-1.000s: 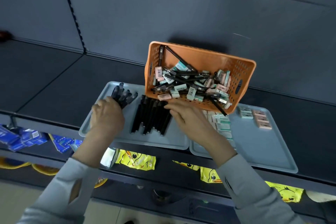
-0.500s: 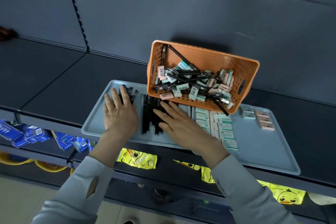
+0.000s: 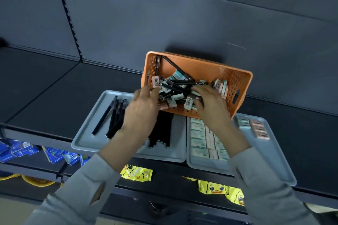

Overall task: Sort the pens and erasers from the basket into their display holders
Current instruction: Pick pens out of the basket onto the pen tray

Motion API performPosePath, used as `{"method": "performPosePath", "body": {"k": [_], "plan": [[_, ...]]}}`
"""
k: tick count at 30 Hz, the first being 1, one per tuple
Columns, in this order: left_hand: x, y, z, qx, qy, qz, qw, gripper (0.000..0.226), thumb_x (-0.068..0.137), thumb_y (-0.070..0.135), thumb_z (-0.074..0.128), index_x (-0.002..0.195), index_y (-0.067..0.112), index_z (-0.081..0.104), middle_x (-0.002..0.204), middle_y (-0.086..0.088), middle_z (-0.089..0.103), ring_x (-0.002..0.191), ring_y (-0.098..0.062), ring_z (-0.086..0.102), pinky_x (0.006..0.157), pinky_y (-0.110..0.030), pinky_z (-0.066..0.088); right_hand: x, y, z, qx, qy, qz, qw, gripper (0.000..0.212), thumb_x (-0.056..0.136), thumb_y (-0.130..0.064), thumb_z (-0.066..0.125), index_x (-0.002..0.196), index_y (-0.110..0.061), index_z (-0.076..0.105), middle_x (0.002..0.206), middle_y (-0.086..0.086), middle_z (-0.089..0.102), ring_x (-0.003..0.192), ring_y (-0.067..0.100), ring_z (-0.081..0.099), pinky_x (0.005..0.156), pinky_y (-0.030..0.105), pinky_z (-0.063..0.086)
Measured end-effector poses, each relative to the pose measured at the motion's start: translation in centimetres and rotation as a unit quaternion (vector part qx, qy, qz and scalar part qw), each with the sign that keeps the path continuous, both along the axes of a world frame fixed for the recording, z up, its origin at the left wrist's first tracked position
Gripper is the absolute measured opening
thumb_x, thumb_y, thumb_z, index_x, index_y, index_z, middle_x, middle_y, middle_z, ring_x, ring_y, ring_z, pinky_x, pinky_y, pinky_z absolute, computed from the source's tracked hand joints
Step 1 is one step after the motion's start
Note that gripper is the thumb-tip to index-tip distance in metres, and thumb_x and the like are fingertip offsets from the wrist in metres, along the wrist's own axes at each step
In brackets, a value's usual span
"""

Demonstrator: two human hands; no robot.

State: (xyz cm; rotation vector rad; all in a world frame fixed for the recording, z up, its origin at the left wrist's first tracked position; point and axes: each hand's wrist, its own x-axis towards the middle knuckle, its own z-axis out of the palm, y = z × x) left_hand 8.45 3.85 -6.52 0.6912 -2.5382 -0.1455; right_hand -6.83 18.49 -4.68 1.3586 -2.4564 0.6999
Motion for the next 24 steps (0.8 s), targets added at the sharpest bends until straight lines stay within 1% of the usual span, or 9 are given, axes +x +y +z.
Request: {"method": "performPosePath", "body": {"k": [3, 5, 8, 12, 15, 18, 20, 22, 24], "plan": [[-3.2, -0.1, 0.4, 0.015, -0.042, -0.008, 0.999, 0.058, 0.082, 0.020, 0.076, 0.131, 0.010, 0.047, 0.128, -0.011, 0.049, 0.115, -0.033, 0.053, 0.095, -0.041, 0.047, -1.9, -1.5, 1.5, 0.082, 0.016, 0.020, 0.996, 0.055, 0.089, -0.017, 0.068, 0.141, -0.010, 0.050, 0.141, 0.010, 0.053, 0.128, 0.032, 0.046, 0.110, 0.043, 0.037], [-4.6, -0.7, -0.1, 0.009, -0.054, 0.009, 0.998, 0.053, 0.082, 0.014, 0.073, 0.126, 0.011, 0.044, 0.123, -0.011, 0.050, 0.107, -0.031, 0.058, 0.086, -0.038, 0.050, -2.5, -3.2, 1.9, 0.143, 0.022, 0.035, 0.989, 0.063, 0.088, -0.023, 0.068, 0.144, -0.011, 0.044, 0.143, 0.009, 0.050, 0.127, 0.030, 0.042, 0.109, 0.041, 0.035], [-5.6, -1.3, -0.6, 0.017, -0.050, 0.012, 0.999, 0.041, 0.085, 0.009, 0.067, 0.119, 0.012, 0.045, 0.113, -0.011, 0.058, 0.089, -0.031, 0.066, 0.070, -0.038, 0.052, -2.9, -5.2, 2.0, 0.190, 0.054, 0.020, 0.980, 0.059, 0.085, -0.024, 0.068, 0.139, -0.012, 0.049, 0.135, 0.009, 0.052, 0.124, 0.030, 0.041, 0.107, 0.041, 0.037], [-5.9, -1.9, -0.8, 0.061, 0.039, -0.029, 0.997, 0.024, 0.088, 0.015, 0.066, 0.110, 0.013, 0.055, 0.093, -0.009, 0.068, 0.077, -0.030, 0.067, 0.064, -0.040, 0.054, -3.5, -6.2, 2.0, 0.206, 0.097, -0.007, 0.974, 0.042, 0.087, -0.024, 0.066, 0.127, -0.011, 0.057, 0.132, 0.011, 0.054, 0.130, 0.033, 0.040, 0.110, 0.045, 0.036], [-5.8, -2.0, -0.2, 0.110, 0.136, -0.050, 0.983, 0.019, 0.086, 0.015, 0.071, 0.104, 0.015, 0.064, 0.090, -0.003, 0.071, 0.079, -0.022, 0.068, 0.067, -0.030, 0.051, -3.9, -6.4, 2.2, 0.215, 0.106, -0.016, 0.971, 0.039, 0.092, -0.029, 0.062, 0.125, -0.008, 0.058, 0.138, 0.015, 0.052, 0.134, 0.037, 0.038, 0.113, 0.047, 0.033], [-5.9, -1.8, 0.7, 0.209, 0.220, -0.048, 0.951, 0.013, 0.085, 0.017, 0.073, 0.097, 0.020, 0.070, 0.092, 0.008, 0.071, 0.084, -0.010, 0.067, 0.073, -0.026, 0.053, -4.1, -6.3, 2.8, 0.197, 0.092, -0.014, 0.976, 0.038, 0.096, -0.031, 0.057, 0.127, -0.009, 0.056, 0.139, 0.015, 0.051, 0.131, 0.038, 0.041, 0.107, 0.046, 0.035], [-6.1, -1.7, 1.5, 0.286, 0.266, -0.054, 0.919, 0.010, 0.083, 0.019, 0.075, 0.092, 0.023, 0.071, 0.087, 0.011, 0.072, 0.079, -0.004, 0.068, 0.073, -0.022, 0.055, -4.0, -6.1, 3.0, 0.179, 0.082, 0.000, 0.981, 0.037, 0.098, -0.031, 0.054, 0.128, -0.010, 0.054, 0.134, 0.015, 0.055, 0.124, 0.036, 0.049, 0.101, 0.045, 0.039], [-6.2, -1.7, 2.2, 0.340, 0.304, -0.052, 0.888, 0.010, 0.082, 0.020, 0.076, 0.090, 0.024, 0.072, 0.080, 0.009, 0.073, 0.072, -0.001, 0.068, 0.071, -0.016, 0.053, -3.8, -5.9, 3.3, 0.159, 0.076, 0.008, 0.984, 0.032, 0.099, -0.029, 0.052, 0.124, -0.009, 0.056, 0.124, 0.015, 0.061, 0.114, 0.035, 0.056, 0.094, 0.042, 0.042], [-6.2, -1.8, 2.8, 0.382, 0.344, -0.046, 0.857, 0.010, 0.081, 0.023, 0.077, 0.089, 0.024, 0.071, 0.078, 0.008, 0.073, 0.072, -0.006, 0.070, 0.074, -0.022, 0.054, -3.7, -5.6, 3.9, 0.133, 0.063, 0.005, 0.989, 0.026, 0.101, -0.028, 0.049, 0.115, -0.008, 0.056, 0.108, 0.014, 0.065, 0.098, 0.034, 0.061, 0.080, 0.040, 0.044]]}}
